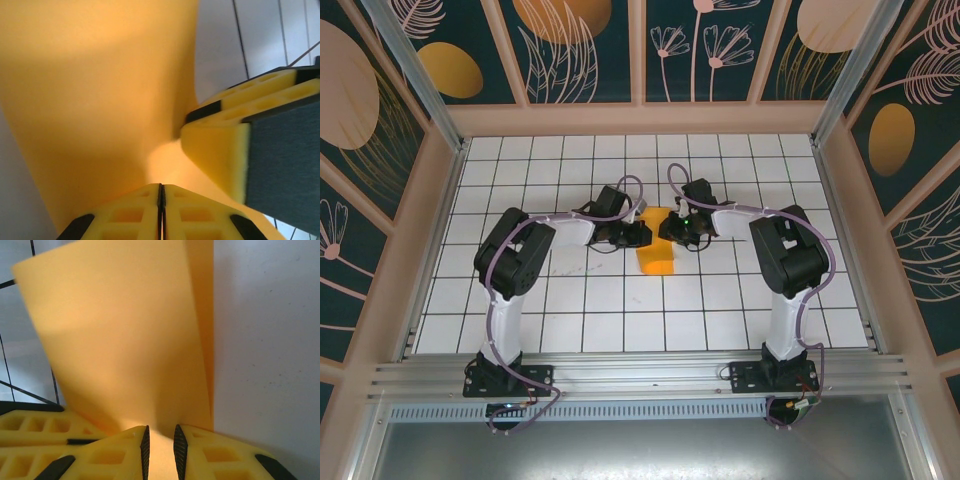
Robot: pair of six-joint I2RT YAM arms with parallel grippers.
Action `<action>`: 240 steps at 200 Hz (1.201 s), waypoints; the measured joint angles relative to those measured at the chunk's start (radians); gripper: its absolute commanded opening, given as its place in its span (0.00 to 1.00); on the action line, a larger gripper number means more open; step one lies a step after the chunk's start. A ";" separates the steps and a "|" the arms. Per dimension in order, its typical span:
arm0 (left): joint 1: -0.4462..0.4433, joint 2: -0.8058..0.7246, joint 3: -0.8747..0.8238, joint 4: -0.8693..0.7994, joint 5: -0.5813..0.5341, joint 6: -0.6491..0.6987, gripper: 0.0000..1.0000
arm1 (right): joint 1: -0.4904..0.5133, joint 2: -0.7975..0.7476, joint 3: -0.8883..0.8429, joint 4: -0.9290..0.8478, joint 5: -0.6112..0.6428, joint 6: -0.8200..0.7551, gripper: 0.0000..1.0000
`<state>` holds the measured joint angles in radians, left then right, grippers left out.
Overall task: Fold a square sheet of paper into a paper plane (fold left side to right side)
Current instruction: First fold the square sheet of paper in half at the center of the table, then hold the square sheet of paper at the center of the table.
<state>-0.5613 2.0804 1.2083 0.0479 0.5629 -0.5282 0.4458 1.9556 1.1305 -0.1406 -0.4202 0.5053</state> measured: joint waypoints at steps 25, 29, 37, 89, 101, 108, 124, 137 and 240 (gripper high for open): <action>0.000 0.001 0.000 0.000 -0.006 0.000 0.13 | 0.000 0.000 0.000 0.001 -0.001 -0.002 0.25; 0.000 0.001 -0.001 0.000 -0.010 0.000 0.13 | 0.000 0.000 0.000 0.001 -0.003 -0.002 0.25; -0.001 0.001 -0.004 0.001 -0.014 0.000 0.13 | -0.001 -0.002 -0.001 0.005 -0.007 -0.002 0.25; -0.005 0.001 -0.011 0.009 -0.024 -0.001 0.12 | -0.018 -0.034 -0.037 0.055 -0.041 -0.002 0.25; -0.006 0.001 -0.011 0.010 -0.026 -0.001 0.12 | -0.020 -0.037 -0.032 0.068 -0.053 -0.002 0.25; -0.006 0.001 -0.011 0.010 -0.026 -0.001 0.12 | -0.020 -0.036 -0.025 0.073 -0.058 -0.002 0.25; -0.006 0.001 -0.011 0.010 -0.029 -0.001 0.12 | -0.019 -0.023 0.007 0.081 -0.078 -0.002 0.25; -0.007 0.001 -0.011 0.010 -0.029 -0.001 0.12 | -0.019 0.002 0.051 0.092 -0.087 -0.002 0.25; -0.011 -0.008 -0.014 0.011 -0.038 0.000 0.18 | -0.014 0.153 0.193 0.050 -0.074 -0.007 0.24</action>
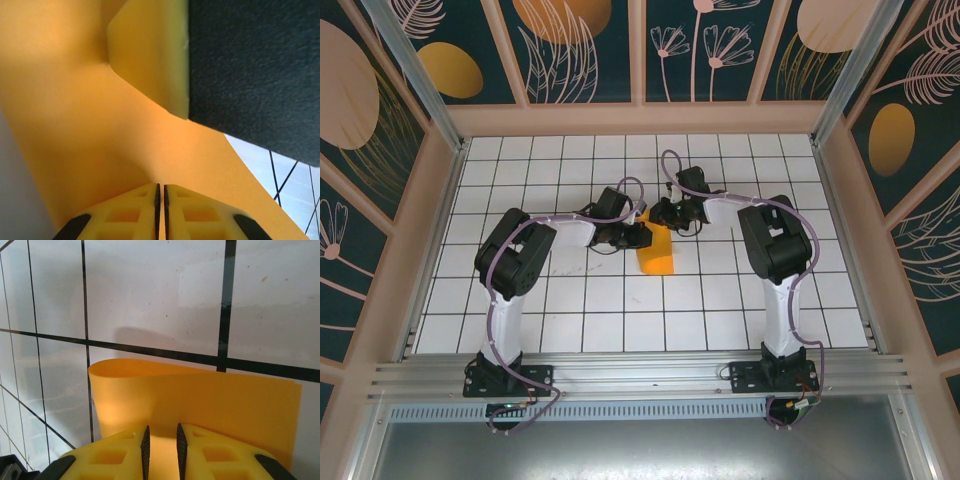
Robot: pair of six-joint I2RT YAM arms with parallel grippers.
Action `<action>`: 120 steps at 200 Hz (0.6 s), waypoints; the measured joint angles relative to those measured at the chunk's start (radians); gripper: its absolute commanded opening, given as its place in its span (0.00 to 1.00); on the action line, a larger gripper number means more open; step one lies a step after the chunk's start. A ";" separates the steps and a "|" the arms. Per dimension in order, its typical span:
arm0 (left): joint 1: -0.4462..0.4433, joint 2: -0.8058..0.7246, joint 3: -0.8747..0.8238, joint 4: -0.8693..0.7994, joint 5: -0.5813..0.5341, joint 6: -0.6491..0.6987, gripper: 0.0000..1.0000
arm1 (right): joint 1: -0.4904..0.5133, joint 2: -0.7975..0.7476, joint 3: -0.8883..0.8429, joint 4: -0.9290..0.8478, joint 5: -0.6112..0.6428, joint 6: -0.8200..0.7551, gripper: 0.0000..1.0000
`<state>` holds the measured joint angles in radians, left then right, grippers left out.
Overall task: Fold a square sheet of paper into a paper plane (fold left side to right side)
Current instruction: Hold the square sheet of paper at the center of the table, then first fold the square sheet of paper in half at the center of the table.
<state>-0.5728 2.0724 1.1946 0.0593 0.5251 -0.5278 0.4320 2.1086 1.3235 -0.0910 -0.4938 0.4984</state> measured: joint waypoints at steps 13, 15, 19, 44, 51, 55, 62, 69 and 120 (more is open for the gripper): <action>-0.003 -0.014 -0.010 -0.003 -0.006 0.000 0.21 | 0.002 0.000 0.001 -0.003 0.007 -0.001 0.24; -0.003 -0.018 -0.012 -0.005 -0.006 0.000 0.21 | 0.002 0.000 0.001 -0.004 0.008 -0.001 0.24; -0.003 -0.023 -0.015 -0.006 -0.006 0.000 0.21 | 0.002 0.000 0.001 -0.004 0.009 -0.002 0.24; -0.004 -0.066 -0.024 -0.010 0.005 0.000 0.22 | 0.002 0.000 0.001 -0.004 0.011 -0.002 0.24; -0.004 -0.076 -0.025 -0.008 0.015 0.000 0.22 | 0.002 0.000 0.001 -0.004 0.011 -0.002 0.24; -0.004 -0.080 -0.026 -0.006 0.019 0.000 0.22 | 0.002 0.000 0.001 -0.004 0.011 -0.002 0.24; -0.004 -0.086 -0.028 -0.003 0.027 0.000 0.22 | 0.003 0.000 0.001 -0.004 0.012 -0.002 0.24; -0.004 -0.088 -0.028 -0.002 0.033 0.000 0.21 | 0.003 0.000 0.001 -0.005 0.014 -0.002 0.24; -0.017 -0.064 -0.045 -0.008 0.039 0.004 0.19 | 0.006 0.000 0.005 -0.013 0.024 -0.002 0.24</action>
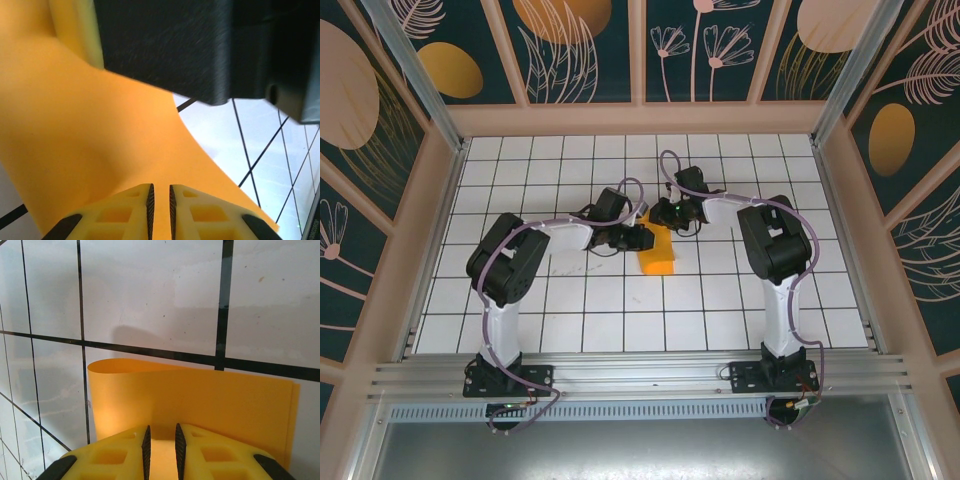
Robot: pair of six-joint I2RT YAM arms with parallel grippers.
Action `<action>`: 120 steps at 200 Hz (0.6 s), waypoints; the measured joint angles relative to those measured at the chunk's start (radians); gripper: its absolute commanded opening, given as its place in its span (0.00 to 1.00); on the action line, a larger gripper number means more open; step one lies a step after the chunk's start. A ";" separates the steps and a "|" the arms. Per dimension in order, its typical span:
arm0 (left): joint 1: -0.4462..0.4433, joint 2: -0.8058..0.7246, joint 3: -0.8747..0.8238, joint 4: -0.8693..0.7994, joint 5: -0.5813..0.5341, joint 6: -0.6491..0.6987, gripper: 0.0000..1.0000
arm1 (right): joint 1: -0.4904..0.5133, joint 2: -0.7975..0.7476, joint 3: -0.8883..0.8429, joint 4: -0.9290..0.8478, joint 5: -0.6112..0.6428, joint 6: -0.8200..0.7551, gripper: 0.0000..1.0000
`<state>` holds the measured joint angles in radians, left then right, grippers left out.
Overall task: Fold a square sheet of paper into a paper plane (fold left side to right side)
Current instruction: First fold the square sheet of paper in half at the center of the table.
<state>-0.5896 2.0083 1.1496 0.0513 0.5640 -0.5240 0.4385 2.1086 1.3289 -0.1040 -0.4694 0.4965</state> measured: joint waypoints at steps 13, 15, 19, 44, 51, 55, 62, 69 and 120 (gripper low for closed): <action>-0.003 0.004 -0.004 -0.005 -0.002 0.002 0.19 | 0.000 0.000 0.000 -0.001 0.001 0.000 0.24; -0.003 0.005 -0.005 -0.006 -0.003 0.003 0.19 | 0.000 0.000 0.000 -0.001 0.001 0.000 0.24; -0.004 0.005 -0.007 -0.006 -0.003 0.004 0.19 | 0.000 0.000 0.000 -0.001 0.001 0.000 0.24; -0.008 0.005 -0.025 -0.009 -0.006 0.016 0.16 | 0.000 0.000 0.000 -0.002 0.001 0.000 0.24; -0.008 0.005 -0.032 -0.010 -0.008 0.020 0.16 | 0.000 0.000 0.000 -0.002 0.002 0.000 0.24; -0.008 0.005 -0.035 -0.010 -0.010 0.023 0.16 | 0.001 0.000 0.000 -0.002 0.002 0.000 0.24; -0.008 0.005 -0.043 -0.004 -0.011 0.026 0.16 | 0.001 0.000 0.000 -0.002 0.004 0.000 0.24; -0.008 0.005 -0.045 -0.001 -0.012 0.030 0.15 | 0.001 0.000 0.000 -0.002 0.005 0.000 0.24; -0.013 -0.044 -0.119 0.023 -0.016 0.050 0.14 | 0.003 0.000 0.005 -0.011 0.008 0.000 0.24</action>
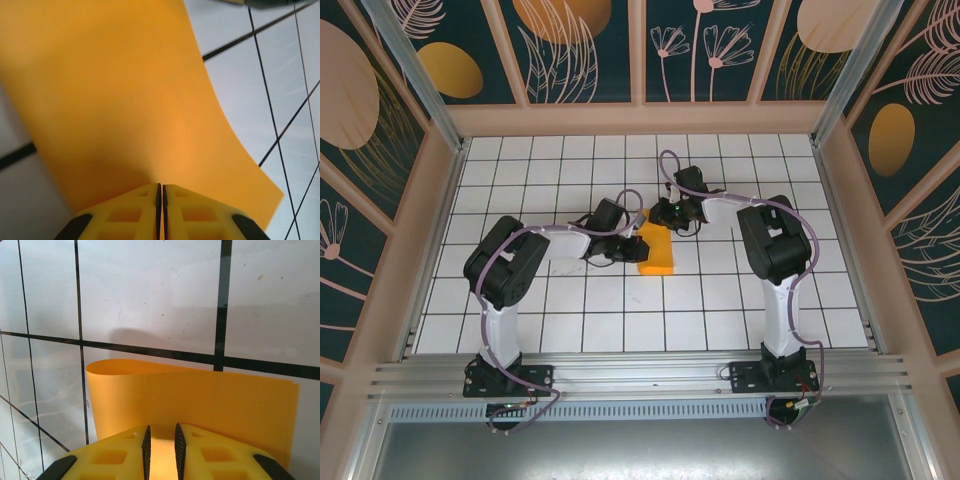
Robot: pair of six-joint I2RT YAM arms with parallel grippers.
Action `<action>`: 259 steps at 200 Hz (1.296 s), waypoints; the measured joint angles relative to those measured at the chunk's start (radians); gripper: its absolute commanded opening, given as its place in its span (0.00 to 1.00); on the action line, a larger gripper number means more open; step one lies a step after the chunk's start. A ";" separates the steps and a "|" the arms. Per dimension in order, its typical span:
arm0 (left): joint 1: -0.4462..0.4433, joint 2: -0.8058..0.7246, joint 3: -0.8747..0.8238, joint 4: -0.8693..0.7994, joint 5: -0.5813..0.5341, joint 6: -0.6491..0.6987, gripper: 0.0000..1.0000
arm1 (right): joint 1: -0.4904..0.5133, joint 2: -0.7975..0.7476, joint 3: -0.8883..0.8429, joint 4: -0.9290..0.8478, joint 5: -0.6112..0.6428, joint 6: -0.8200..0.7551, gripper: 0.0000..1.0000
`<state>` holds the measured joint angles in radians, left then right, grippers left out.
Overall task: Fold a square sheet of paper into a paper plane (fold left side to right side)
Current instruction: First fold the square sheet of paper in half at the center of the table.
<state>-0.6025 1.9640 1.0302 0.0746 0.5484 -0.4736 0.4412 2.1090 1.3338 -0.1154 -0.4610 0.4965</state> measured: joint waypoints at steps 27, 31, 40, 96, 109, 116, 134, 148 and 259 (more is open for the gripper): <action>-0.014 -0.048 -0.058 -0.014 0.005 0.006 0.14 | 0.000 0.000 0.001 -0.002 0.000 0.000 0.24; -0.018 -0.055 -0.065 -0.019 0.005 0.008 0.14 | 0.000 0.000 0.001 -0.003 0.000 0.000 0.24; -0.027 -0.071 -0.083 -0.028 0.006 0.013 0.14 | 0.000 0.000 0.002 -0.004 0.000 0.000 0.24; -0.060 -0.167 -0.162 -0.083 0.024 0.021 0.14 | 0.000 0.000 0.003 -0.006 0.000 0.000 0.24; -0.058 -0.189 -0.160 -0.086 0.026 0.016 0.14 | 0.000 0.000 0.003 -0.006 0.000 0.000 0.24; -0.055 -0.202 -0.154 -0.087 0.029 0.012 0.15 | 0.000 0.000 0.003 -0.006 0.000 0.000 0.24; -0.037 -0.235 -0.117 -0.084 0.043 -0.004 0.16 | 0.000 0.000 0.003 -0.008 0.000 0.000 0.24; -0.009 -0.240 -0.061 -0.082 0.050 -0.010 0.15 | 0.000 0.000 0.004 -0.009 0.000 -0.001 0.24; 0.066 0.124 0.217 -0.074 0.033 -0.014 0.13 | 0.006 0.000 0.008 -0.016 0.011 -0.002 0.24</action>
<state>-0.5365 2.0880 1.2472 0.0002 0.5812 -0.4873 0.4469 2.1090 1.3418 -0.1318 -0.4496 0.4946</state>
